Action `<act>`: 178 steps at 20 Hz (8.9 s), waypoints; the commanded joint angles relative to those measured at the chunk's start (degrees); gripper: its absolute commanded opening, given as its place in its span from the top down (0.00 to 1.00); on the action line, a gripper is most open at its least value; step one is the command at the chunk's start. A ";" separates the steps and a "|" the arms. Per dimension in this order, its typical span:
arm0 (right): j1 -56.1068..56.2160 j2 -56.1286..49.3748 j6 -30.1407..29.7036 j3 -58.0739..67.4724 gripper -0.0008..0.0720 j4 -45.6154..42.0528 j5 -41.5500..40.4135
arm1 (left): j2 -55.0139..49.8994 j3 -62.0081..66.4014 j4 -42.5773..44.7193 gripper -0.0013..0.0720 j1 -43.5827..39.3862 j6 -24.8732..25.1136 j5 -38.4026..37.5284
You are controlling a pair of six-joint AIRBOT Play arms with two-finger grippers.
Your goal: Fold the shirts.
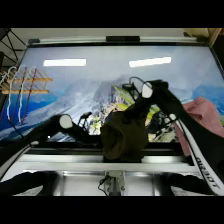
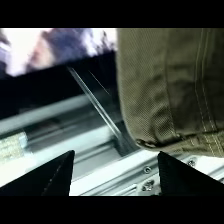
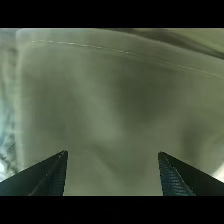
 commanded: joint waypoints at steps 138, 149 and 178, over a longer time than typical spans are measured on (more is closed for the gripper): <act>-21.18 -2.80 -2.40 -4.74 0.48 36.57 -49.53 | 2.14 16.96 -2.64 0.89 15.56 1.38 45.05; -17.62 6.14 -11.28 -5.53 0.20 20.57 -7.96 | -5.18 35.43 11.21 0.34 36.63 13.38 -3.69; 0.26 -5.14 -7.30 -14.32 0.09 26.71 -17.09 | -16.37 15.50 -7.39 0.89 40.35 43.50 5.27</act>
